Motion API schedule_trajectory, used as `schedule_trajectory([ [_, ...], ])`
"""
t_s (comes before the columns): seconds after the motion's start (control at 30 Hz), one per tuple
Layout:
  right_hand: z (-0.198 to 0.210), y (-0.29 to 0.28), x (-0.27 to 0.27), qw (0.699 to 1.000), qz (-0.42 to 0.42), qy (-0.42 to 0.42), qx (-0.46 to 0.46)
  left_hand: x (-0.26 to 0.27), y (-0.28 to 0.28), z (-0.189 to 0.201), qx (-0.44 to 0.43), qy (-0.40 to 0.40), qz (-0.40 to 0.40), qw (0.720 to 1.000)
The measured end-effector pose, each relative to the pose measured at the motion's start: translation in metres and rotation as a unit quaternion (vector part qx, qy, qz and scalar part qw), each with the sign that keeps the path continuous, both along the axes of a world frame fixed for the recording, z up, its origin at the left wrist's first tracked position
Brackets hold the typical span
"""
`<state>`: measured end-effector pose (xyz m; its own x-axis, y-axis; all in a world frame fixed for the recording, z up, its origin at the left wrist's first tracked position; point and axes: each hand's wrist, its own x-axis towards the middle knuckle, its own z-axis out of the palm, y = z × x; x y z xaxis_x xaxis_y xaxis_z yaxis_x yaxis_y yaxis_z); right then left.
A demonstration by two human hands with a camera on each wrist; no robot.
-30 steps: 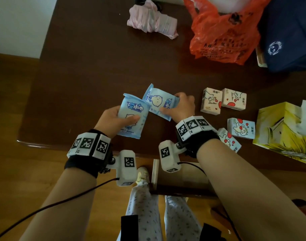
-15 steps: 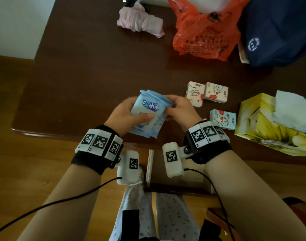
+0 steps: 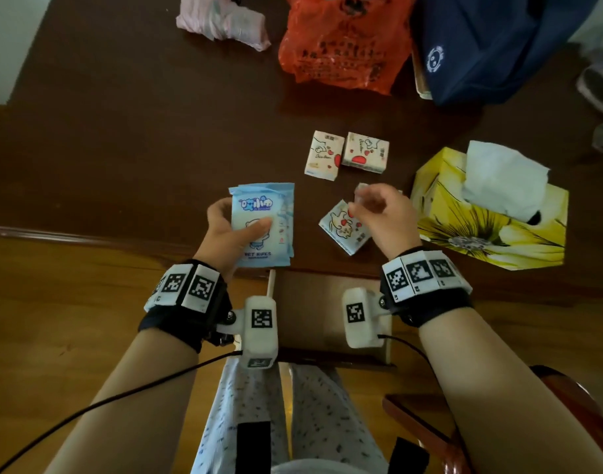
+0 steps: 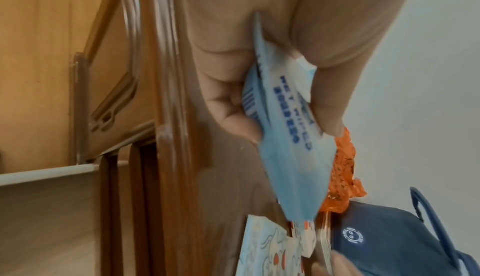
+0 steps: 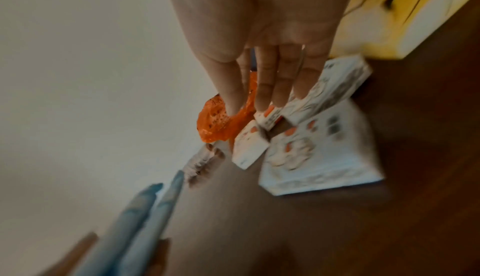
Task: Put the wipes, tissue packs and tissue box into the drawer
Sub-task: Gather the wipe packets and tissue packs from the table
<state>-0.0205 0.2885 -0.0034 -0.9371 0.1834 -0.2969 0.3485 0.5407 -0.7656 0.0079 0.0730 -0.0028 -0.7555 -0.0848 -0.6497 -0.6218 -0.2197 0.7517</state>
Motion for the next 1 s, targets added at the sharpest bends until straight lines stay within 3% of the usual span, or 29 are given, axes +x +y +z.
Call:
schedule_trajectory([
  [0.13,-0.014,0.009,0.015,0.981,0.102,-0.071,0.146,0.015,0.007,-0.005,0.009,-0.027,0.022,0.999],
  [0.37,-0.019,0.003,0.02,0.949,0.162,-0.129,0.239,0.028,0.005,-0.012,0.034,-0.027,0.028,0.999],
  [0.47,-0.009,0.002,0.019,0.94,0.195,-0.095,0.264,0.028,0.002,-0.014,0.037,-0.015,0.034,0.999],
  [0.67,0.021,0.027,-0.012,0.946,0.145,0.003,0.291,0.026,0.0,-0.015,0.046,-0.007,0.047,0.998],
  [0.87,0.012,0.03,-0.037,0.883,0.226,-0.104,0.397,0.02,0.006,-0.012,0.049,-0.004,0.04,0.998],
  [1.0,0.005,0.026,-0.044,0.862,0.27,-0.132,0.408,0.015,0.008,-0.012,0.049,-0.005,0.028,0.998],
])
